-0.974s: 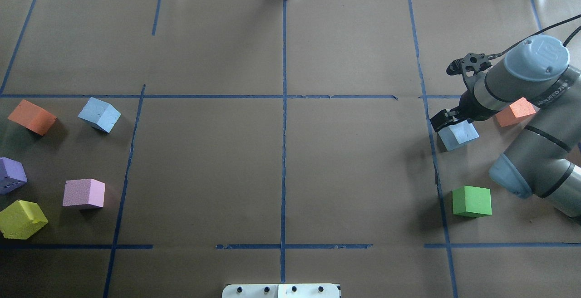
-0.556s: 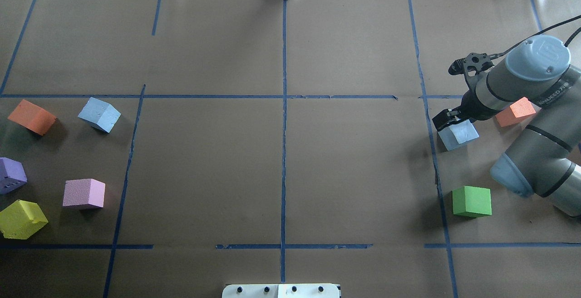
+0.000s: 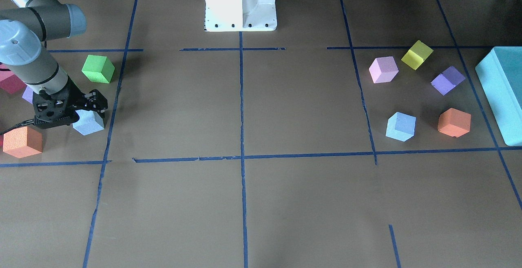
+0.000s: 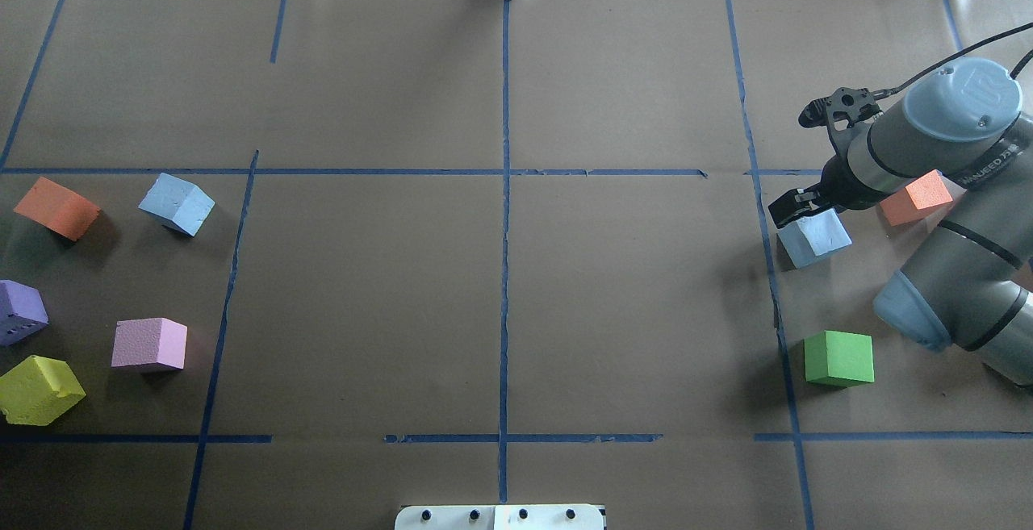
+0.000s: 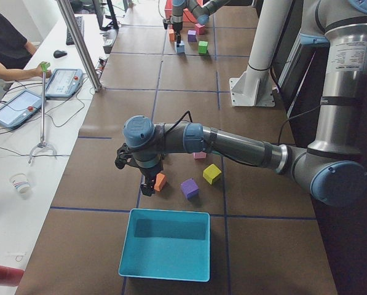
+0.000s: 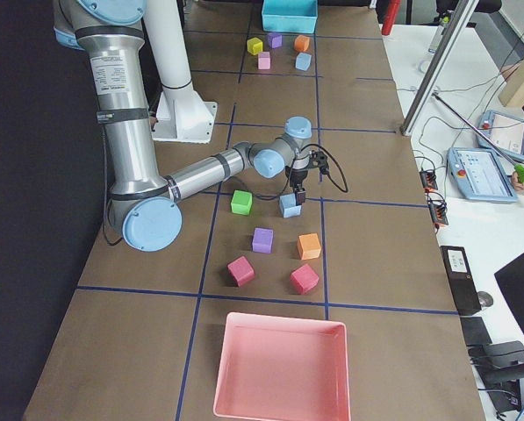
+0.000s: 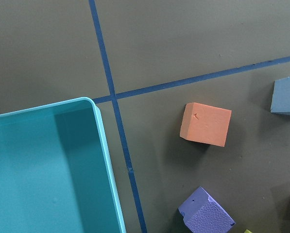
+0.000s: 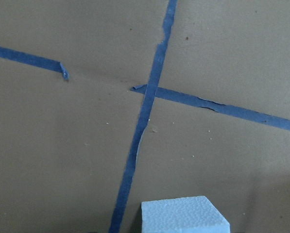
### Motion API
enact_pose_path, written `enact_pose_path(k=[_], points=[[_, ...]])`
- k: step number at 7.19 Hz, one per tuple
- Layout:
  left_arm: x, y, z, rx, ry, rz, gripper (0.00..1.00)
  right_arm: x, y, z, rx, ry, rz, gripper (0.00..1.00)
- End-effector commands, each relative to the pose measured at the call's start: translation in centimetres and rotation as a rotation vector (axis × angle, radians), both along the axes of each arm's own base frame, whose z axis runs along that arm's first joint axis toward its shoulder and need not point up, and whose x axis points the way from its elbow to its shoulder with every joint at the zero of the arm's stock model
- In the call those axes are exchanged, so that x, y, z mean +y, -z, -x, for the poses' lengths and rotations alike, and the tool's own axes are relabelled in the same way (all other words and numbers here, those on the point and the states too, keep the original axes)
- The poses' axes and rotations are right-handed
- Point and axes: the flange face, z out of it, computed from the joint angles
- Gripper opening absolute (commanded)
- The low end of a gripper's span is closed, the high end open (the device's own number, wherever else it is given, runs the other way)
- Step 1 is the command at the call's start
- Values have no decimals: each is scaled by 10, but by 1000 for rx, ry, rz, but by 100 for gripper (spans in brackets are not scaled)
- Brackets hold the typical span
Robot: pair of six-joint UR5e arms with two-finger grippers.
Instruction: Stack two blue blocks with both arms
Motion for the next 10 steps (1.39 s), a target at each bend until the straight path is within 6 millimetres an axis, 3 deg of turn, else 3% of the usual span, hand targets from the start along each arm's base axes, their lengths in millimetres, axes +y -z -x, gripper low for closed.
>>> enact_pose_path(k=[1,5,6,7,8,9,10], points=[[0,0,0,0,0,0,100,5,-18,-4,26,0,19,95],[0,0,0,0,-1,-1,100,11,-25,19,35,33,38,93],[0,-1,0,0,0,1,100,11,-26,19,35,32,40,81],[0,-1,0,0,-1,0,100,12,-28,21,38,41,38,37],[0,-1,0,0,0,1,100,12,-27,21,35,45,37,2],[0,0,0,0,-1,-1,100,13,-19,22,22,40,35,0],[0,0,-1,0,-3,-1,100,9,35,28,-55,44,-6,0]])
